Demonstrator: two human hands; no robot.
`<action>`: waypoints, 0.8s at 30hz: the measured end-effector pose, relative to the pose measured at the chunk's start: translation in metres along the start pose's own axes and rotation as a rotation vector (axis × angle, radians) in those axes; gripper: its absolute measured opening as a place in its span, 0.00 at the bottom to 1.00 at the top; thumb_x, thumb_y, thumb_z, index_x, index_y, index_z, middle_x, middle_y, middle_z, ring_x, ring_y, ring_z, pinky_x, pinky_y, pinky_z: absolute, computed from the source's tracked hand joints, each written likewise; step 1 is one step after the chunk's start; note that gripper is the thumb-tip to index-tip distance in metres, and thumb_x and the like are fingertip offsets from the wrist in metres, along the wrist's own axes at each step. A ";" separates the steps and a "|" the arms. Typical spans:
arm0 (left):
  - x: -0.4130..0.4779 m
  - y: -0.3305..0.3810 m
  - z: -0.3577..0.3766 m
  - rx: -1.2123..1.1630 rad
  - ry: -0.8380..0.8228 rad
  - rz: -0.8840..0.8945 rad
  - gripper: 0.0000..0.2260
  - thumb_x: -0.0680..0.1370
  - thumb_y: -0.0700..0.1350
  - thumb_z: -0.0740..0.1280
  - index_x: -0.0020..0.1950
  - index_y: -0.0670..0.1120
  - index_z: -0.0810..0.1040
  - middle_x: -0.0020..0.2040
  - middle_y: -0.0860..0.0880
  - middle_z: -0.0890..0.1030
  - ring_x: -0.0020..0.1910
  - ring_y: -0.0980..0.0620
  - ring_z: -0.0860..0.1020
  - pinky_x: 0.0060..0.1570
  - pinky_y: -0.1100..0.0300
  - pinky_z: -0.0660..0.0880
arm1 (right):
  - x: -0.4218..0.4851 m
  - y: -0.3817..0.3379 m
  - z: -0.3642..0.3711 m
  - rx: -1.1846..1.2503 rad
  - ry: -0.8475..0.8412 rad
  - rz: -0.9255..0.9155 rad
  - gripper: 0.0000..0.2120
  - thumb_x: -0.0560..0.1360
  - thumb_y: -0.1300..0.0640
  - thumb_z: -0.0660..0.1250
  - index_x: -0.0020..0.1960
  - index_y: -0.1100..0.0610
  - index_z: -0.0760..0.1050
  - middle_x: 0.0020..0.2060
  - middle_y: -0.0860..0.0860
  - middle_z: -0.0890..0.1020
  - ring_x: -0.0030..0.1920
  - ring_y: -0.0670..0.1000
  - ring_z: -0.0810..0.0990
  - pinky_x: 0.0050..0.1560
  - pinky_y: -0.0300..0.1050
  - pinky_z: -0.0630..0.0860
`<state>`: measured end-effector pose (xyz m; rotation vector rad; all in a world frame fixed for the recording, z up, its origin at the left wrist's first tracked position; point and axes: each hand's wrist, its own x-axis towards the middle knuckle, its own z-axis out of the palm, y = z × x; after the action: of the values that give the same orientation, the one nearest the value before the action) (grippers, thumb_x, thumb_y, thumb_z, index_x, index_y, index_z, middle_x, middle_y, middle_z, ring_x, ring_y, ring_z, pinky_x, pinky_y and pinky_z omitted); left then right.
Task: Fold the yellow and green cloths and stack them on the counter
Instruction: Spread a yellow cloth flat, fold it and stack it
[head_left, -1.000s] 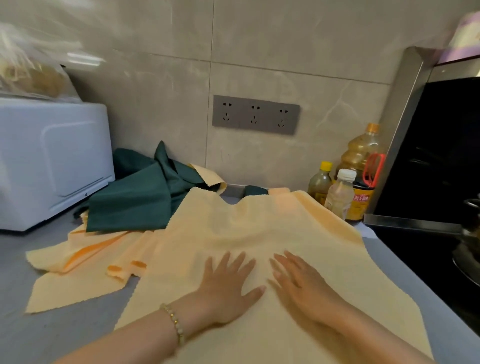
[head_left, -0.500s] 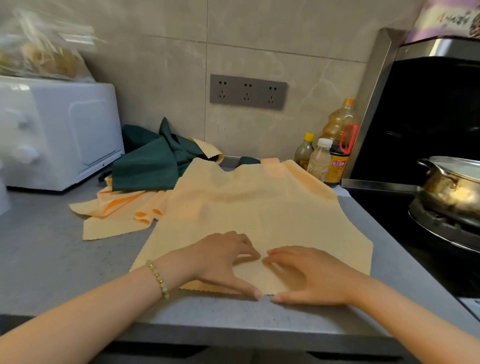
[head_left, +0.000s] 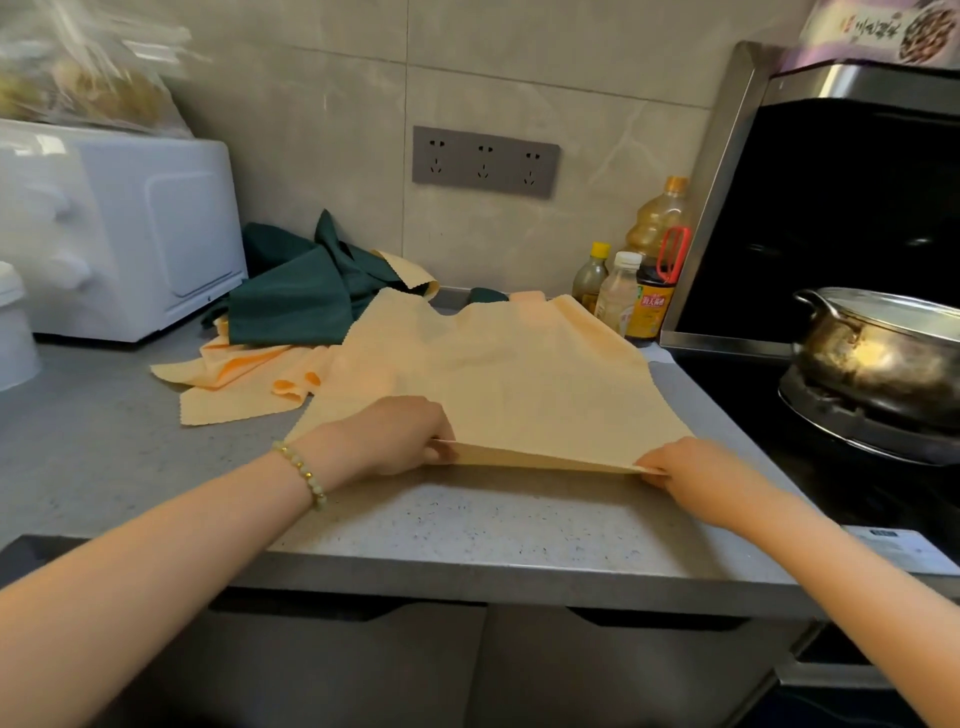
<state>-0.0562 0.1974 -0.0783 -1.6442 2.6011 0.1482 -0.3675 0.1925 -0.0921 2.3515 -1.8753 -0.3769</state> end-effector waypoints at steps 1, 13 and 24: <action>0.000 -0.001 -0.002 -0.048 -0.048 0.002 0.12 0.79 0.50 0.63 0.53 0.45 0.82 0.50 0.49 0.81 0.48 0.48 0.76 0.51 0.55 0.74 | -0.006 0.005 -0.003 0.021 -0.019 0.009 0.08 0.76 0.63 0.58 0.42 0.56 0.74 0.39 0.52 0.78 0.36 0.51 0.71 0.36 0.45 0.68; -0.015 0.024 -0.034 -0.104 -0.337 -0.033 0.18 0.77 0.58 0.64 0.36 0.46 0.68 0.32 0.52 0.64 0.29 0.54 0.61 0.31 0.61 0.57 | -0.026 -0.015 -0.032 0.192 -0.078 -0.138 0.08 0.78 0.57 0.62 0.50 0.51 0.80 0.45 0.45 0.81 0.47 0.47 0.77 0.49 0.39 0.71; 0.003 -0.004 -0.055 -0.127 -0.421 -0.107 0.18 0.73 0.62 0.67 0.42 0.47 0.75 0.36 0.54 0.73 0.38 0.53 0.71 0.37 0.63 0.65 | -0.002 -0.008 -0.079 0.291 -0.358 -0.166 0.11 0.69 0.43 0.72 0.44 0.46 0.73 0.47 0.42 0.78 0.47 0.43 0.78 0.49 0.37 0.74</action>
<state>-0.0536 0.1863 -0.0246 -1.5777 2.2238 0.5942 -0.3396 0.1913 -0.0175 2.8021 -2.0028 -0.6157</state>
